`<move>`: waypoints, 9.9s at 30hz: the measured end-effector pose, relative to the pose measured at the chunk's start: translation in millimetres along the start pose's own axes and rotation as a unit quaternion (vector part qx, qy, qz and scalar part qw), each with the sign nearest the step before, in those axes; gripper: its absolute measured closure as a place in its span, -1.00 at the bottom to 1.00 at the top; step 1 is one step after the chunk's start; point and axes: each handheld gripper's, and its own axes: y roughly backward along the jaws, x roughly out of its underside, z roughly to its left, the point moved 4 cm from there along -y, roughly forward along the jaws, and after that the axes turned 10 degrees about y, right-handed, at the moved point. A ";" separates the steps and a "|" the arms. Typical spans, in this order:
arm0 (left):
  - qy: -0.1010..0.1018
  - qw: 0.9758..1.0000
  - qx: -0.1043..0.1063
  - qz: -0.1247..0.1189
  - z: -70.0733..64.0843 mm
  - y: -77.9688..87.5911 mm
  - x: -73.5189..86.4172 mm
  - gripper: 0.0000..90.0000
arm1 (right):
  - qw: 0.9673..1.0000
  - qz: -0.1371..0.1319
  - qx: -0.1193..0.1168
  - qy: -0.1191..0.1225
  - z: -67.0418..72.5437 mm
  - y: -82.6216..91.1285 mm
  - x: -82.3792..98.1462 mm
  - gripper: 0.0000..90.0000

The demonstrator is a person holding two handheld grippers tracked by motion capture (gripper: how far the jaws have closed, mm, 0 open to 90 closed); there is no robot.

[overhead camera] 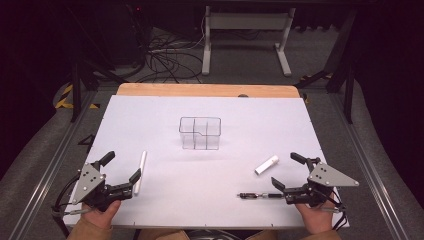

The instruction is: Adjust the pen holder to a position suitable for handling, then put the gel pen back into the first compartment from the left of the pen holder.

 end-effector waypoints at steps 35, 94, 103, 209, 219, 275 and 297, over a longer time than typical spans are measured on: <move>0.002 1.000 0.004 0.011 -1.8 -0.1 -0.3 -0.81 | 0.997 0.016 -0.075 0.018 2.1 -40.2 -49.9 -0.80; -0.010 1.000 0.001 0.027 -3.7 -3.4 3.1 -0.77 | 0.956 0.184 -0.178 0.143 4.1 -166.9 -100.1 -0.20; -0.005 1.000 0.003 0.028 -4.0 -4.0 3.9 -0.77 | 0.951 0.197 -0.188 0.147 0.5 -186.5 -96.4 -0.09; -0.003 0.999 0.014 0.035 -6.7 -7.3 5.5 -0.77 | 0.867 0.298 -0.339 0.211 48.2 -175.3 -64.4 0.77; 0.001 0.999 0.021 0.032 -8.8 -9.6 2.5 -0.77 | 0.943 0.166 -0.266 0.110 22.3 -138.5 -91.5 -0.49; -0.037 0.970 0.213 0.112 -95.1 -52.2 -43.5 -0.72 | 0.998 0.012 -0.058 -0.037 -31.7 -38.7 -51.9 -0.98; -0.084 0.939 0.288 0.169 -168.9 -109.2 -40.0 -0.60 | 0.997 0.014 -0.052 -0.058 -40.1 -36.2 -38.9 -0.94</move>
